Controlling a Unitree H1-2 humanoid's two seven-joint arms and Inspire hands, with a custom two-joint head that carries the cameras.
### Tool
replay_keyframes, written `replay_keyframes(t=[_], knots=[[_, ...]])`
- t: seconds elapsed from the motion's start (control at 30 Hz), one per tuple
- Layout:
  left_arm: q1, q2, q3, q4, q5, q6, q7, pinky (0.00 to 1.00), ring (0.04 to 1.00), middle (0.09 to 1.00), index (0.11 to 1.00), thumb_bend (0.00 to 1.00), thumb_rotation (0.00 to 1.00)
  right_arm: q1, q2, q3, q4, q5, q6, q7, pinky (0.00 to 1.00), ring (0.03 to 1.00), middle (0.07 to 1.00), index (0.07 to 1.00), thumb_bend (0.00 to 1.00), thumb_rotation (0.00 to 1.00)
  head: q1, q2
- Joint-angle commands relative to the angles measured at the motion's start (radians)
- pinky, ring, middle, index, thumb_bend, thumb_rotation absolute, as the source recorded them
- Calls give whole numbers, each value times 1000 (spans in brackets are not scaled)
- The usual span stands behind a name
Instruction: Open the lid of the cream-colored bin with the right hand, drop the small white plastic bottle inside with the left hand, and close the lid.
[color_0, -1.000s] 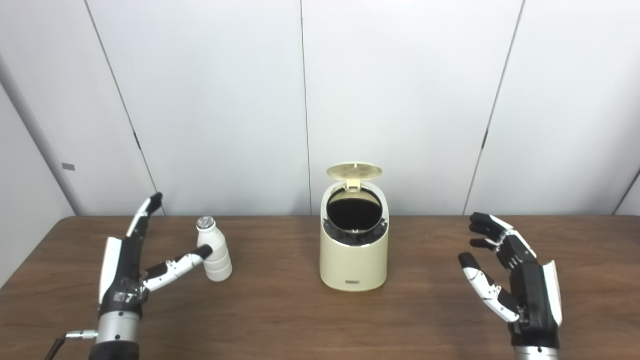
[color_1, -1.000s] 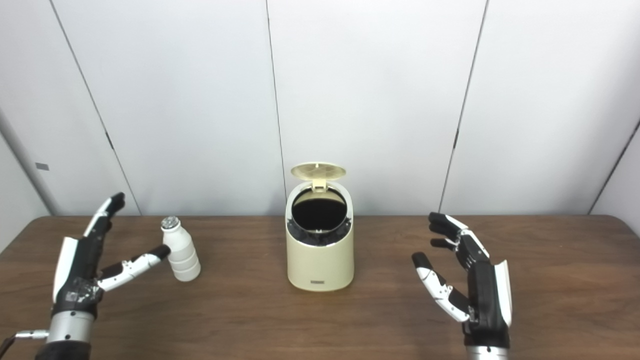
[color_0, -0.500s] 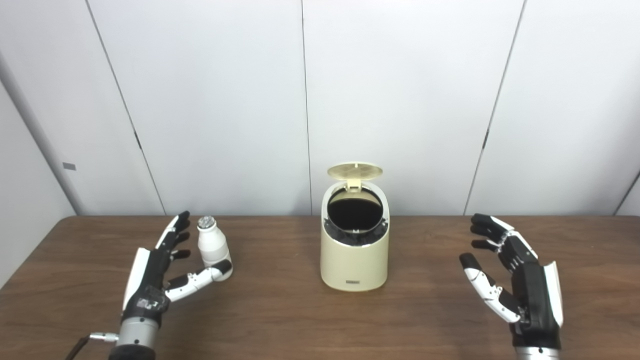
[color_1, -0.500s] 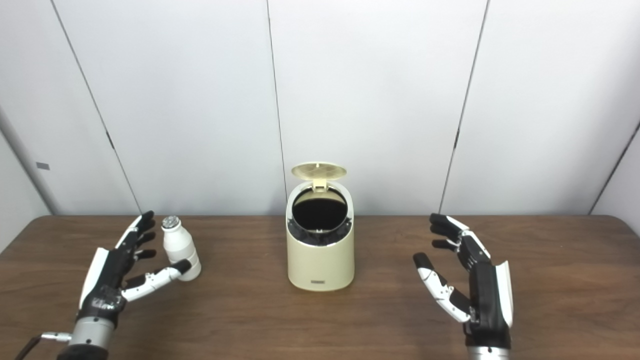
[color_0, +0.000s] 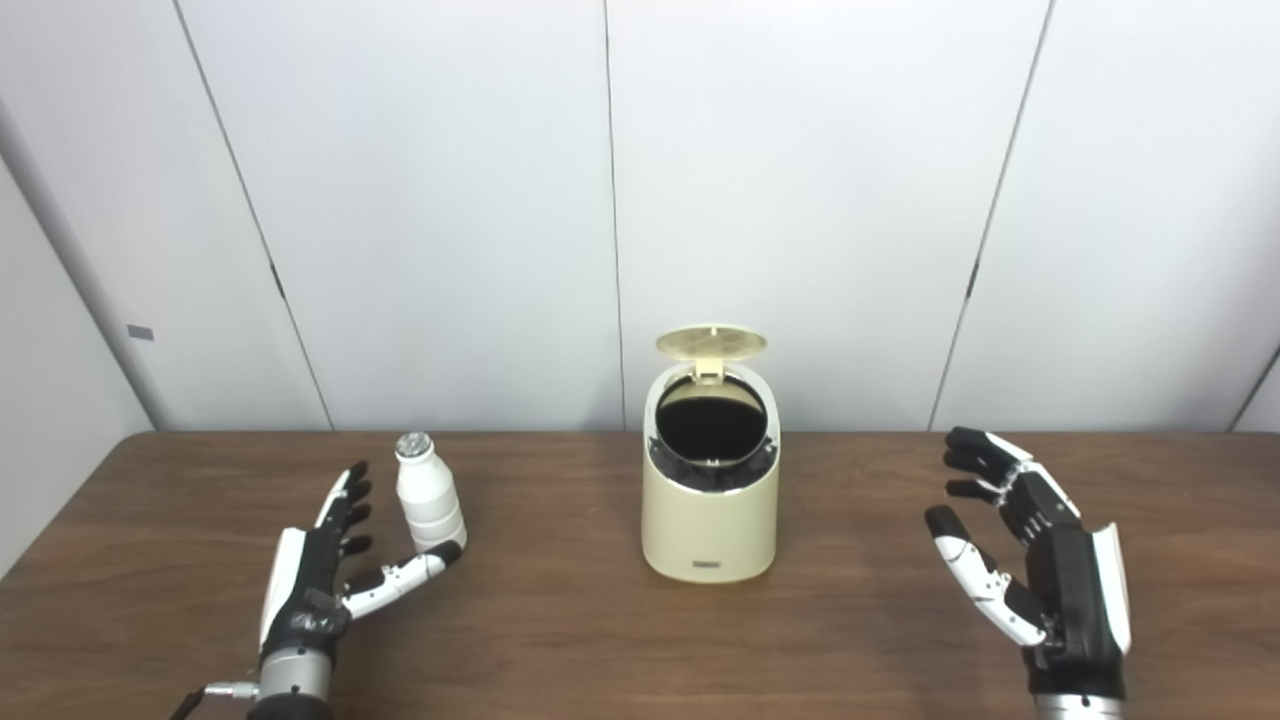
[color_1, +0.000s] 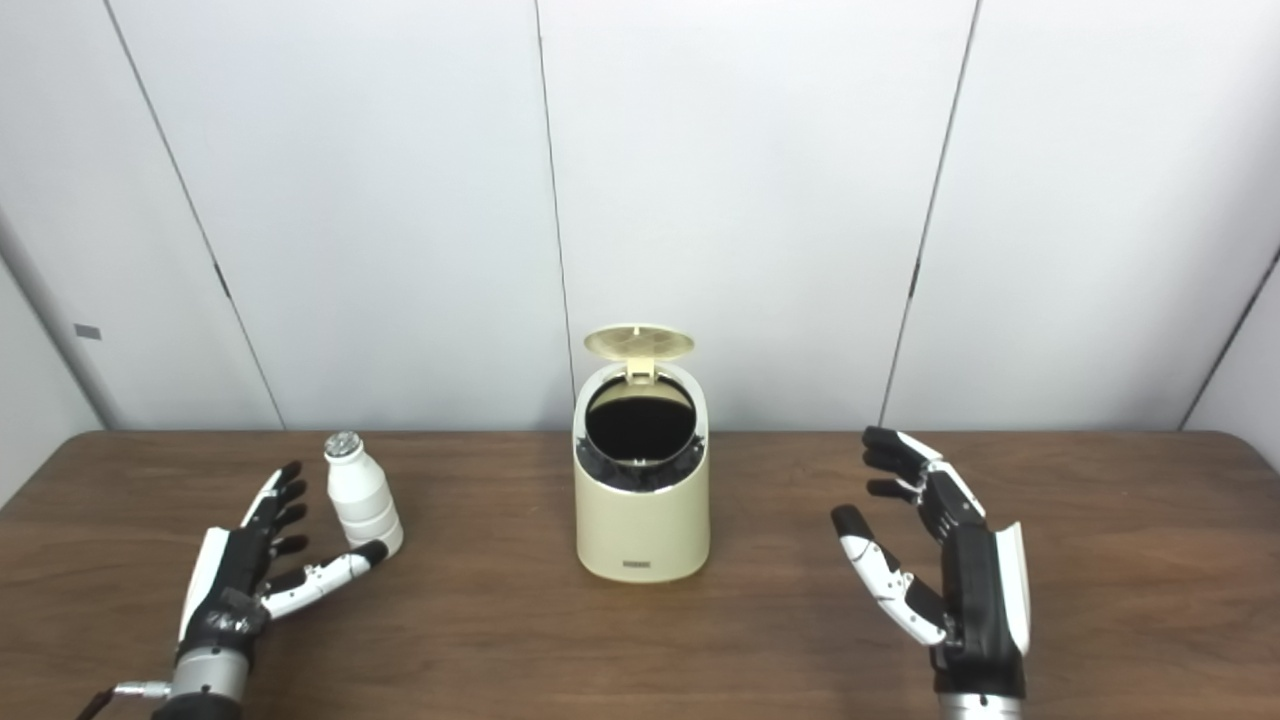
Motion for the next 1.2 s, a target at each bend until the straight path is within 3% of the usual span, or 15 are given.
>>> replay_keyframes(t=[0.0,0.3,0.57,0.97,1.17], knots=[[-46,17,7,7,6,-35,35,849,910,942,976,1000,290,-23,-8,-7,-29,10,-33,1,645,744,762,734,281,403,0,1],[-84,33,9,104,-8,-76,79,823,899,938,979,1000,272,-15,-5,-6,-49,17,-18,8,650,746,763,737,262,363,1,2],[-106,49,-14,125,-11,-90,58,767,870,920,972,1000,280,-15,-4,-1,-47,17,-20,10,651,746,765,740,253,342,-4,2],[-114,58,-57,129,-1,-88,36,800,882,913,959,1000,307,-19,-5,-3,-29,8,-35,6,644,742,760,736,249,311,-9,1],[-122,64,-92,154,24,-114,45,758,856,895,945,1000,311,-17,-12,-2,-22,12,-36,12,653,749,765,737,249,327,-12,3]])
